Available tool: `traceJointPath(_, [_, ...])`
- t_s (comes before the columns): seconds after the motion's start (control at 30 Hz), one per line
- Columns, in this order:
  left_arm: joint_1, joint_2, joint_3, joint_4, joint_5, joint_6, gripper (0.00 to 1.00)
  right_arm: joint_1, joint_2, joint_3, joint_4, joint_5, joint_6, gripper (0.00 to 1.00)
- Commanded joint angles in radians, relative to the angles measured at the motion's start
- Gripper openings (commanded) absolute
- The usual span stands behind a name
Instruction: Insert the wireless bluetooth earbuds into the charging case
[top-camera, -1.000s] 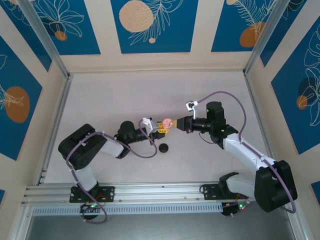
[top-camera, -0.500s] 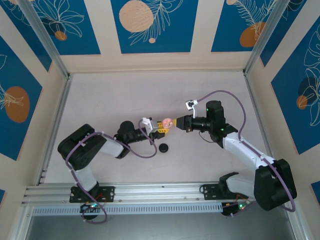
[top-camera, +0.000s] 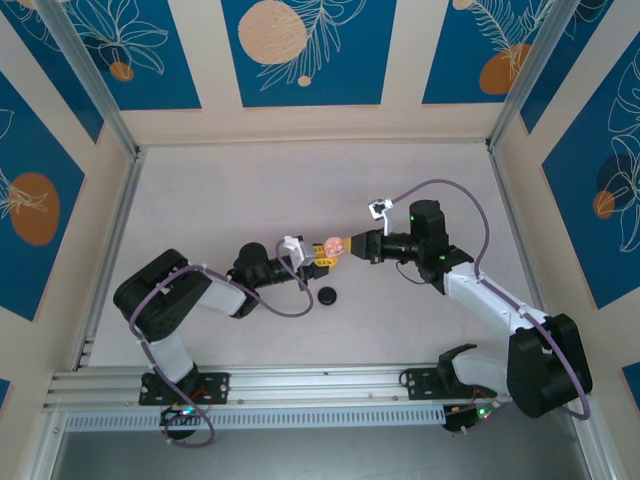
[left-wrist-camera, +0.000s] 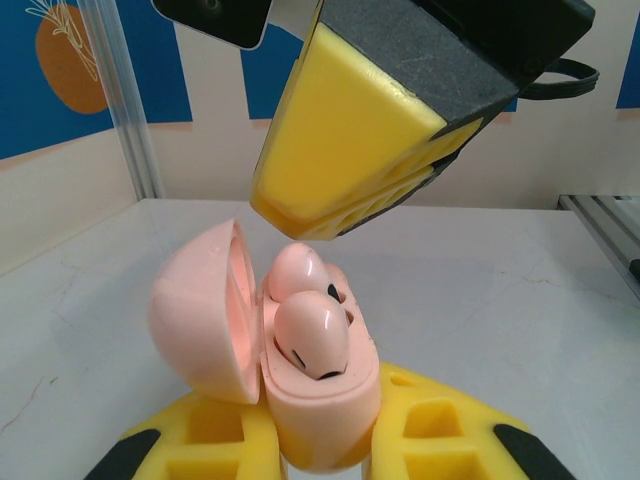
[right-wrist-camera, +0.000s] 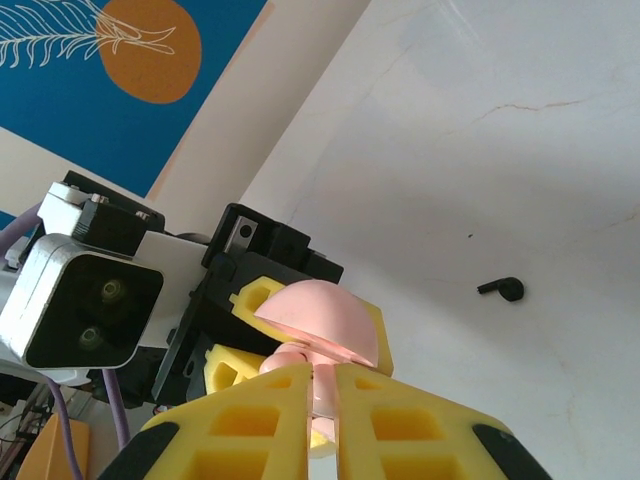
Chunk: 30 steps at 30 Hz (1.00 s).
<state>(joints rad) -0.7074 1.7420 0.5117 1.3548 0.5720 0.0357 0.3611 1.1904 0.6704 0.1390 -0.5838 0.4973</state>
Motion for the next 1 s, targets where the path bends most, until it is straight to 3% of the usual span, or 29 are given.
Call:
traceJointPath(0.0, [-0.009, -0.029, -0.010, 0.052, 0.018, 0.020, 0.15, 0.011, 0.015, 0.041, -0.022, -0.009, -0.025, 0.14])
traceJointPath(0.27, [-0.010, -0.032, -0.014, 0.052, 0.019, 0.021, 0.15, 0.015, 0.000, 0.046, -0.030, 0.005, -0.041, 0.17])
traceJointPath(0.47, [-0.010, -0.038, -0.015, 0.052, 0.048, 0.011, 0.15, -0.014, -0.057, 0.036, -0.049, 0.009, -0.095, 0.34])
traceJointPath(0.6, [-0.010, -0.042, -0.005, 0.052, 0.095, -0.013, 0.15, -0.068, -0.064, 0.067, -0.080, -0.150, -0.197, 0.52])
traceJointPath(0.97, [-0.010, -0.053, 0.039, 0.052, 0.193, -0.077, 0.15, -0.064, 0.050, 0.185, -0.183, -0.316, -0.365, 0.59])
